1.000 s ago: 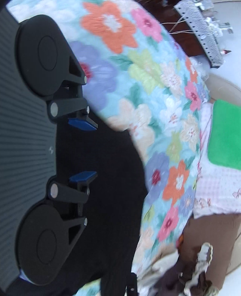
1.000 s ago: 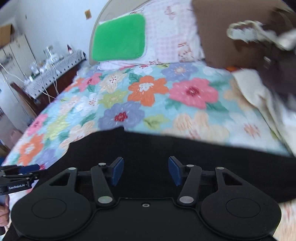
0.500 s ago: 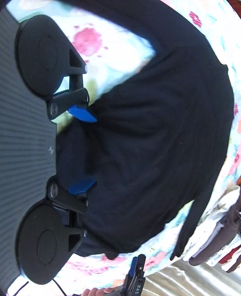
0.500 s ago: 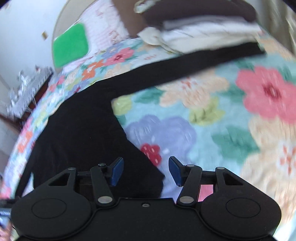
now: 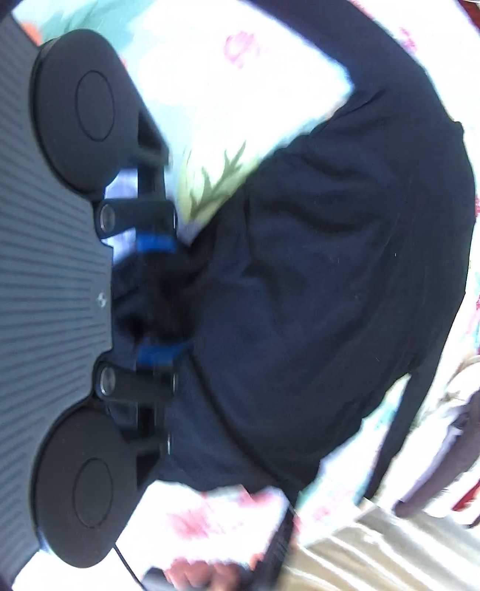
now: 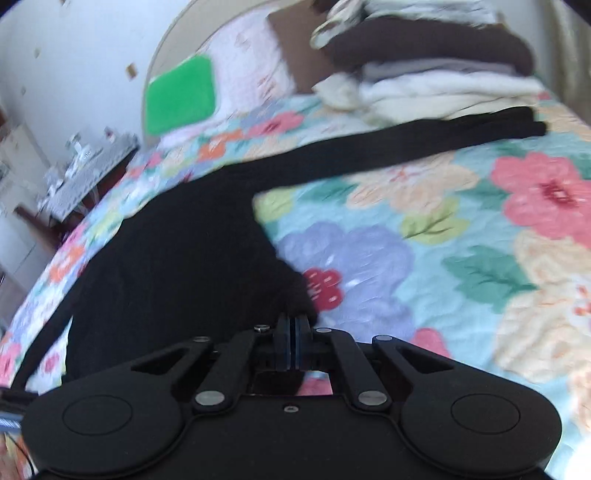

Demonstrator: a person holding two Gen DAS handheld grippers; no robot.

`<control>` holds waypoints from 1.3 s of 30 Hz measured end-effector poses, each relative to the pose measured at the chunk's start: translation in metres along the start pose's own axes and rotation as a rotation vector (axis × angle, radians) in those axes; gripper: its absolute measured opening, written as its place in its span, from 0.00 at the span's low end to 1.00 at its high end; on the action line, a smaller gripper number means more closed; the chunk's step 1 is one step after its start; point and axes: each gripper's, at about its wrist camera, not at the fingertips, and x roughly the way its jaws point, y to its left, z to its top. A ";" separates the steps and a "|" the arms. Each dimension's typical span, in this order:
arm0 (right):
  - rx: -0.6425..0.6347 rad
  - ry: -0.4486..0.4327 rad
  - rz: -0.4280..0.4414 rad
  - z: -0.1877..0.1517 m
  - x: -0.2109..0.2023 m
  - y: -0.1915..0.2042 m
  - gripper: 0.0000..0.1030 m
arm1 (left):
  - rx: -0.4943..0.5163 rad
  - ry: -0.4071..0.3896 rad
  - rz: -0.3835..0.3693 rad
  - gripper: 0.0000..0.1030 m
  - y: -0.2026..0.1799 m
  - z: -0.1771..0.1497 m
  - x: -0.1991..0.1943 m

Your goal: Fold clothes

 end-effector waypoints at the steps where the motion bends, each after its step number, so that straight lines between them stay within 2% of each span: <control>1: 0.011 -0.015 -0.024 0.000 -0.007 -0.004 0.04 | 0.006 0.000 0.001 0.30 0.001 -0.001 -0.002; 2: 0.011 -0.011 -0.053 -0.002 -0.010 -0.009 0.04 | 0.000 0.000 -0.008 0.27 0.002 -0.003 -0.004; 7: 0.000 0.036 -0.180 -0.024 -0.004 -0.022 0.02 | 0.018 0.010 -0.018 0.27 0.002 -0.008 -0.008; 9: 0.036 0.035 -0.183 -0.026 -0.003 -0.021 0.04 | 0.025 0.011 -0.013 0.27 0.003 -0.010 -0.010; 13: 0.087 0.011 -0.089 -0.023 -0.024 -0.006 0.21 | 0.023 0.010 -0.018 0.30 0.005 -0.007 -0.008; 15: 0.092 0.033 0.004 -0.029 -0.032 0.003 0.31 | 0.003 0.014 -0.020 0.31 0.005 -0.006 -0.009; 19: 0.095 0.121 0.198 -0.049 -0.041 0.021 0.32 | 0.007 0.005 -0.012 0.35 -0.001 -0.008 -0.009; 21: 0.121 0.192 0.292 -0.063 -0.036 0.027 0.32 | 0.017 0.002 -0.001 0.36 -0.003 -0.009 -0.009; 24: 0.094 0.272 0.381 -0.075 -0.026 0.037 0.32 | 0.016 0.007 0.009 0.37 -0.006 -0.007 -0.006; 26: 0.089 0.280 0.411 -0.079 -0.022 0.042 0.35 | 0.013 0.008 0.012 0.38 -0.007 -0.006 -0.004; 28: 0.103 0.283 0.425 -0.083 -0.017 0.044 0.43 | 0.011 0.009 0.017 0.39 -0.009 -0.005 -0.003; 39: 0.173 0.248 0.423 -0.089 -0.004 0.040 0.42 | -0.049 -0.003 0.000 0.40 -0.004 -0.002 0.002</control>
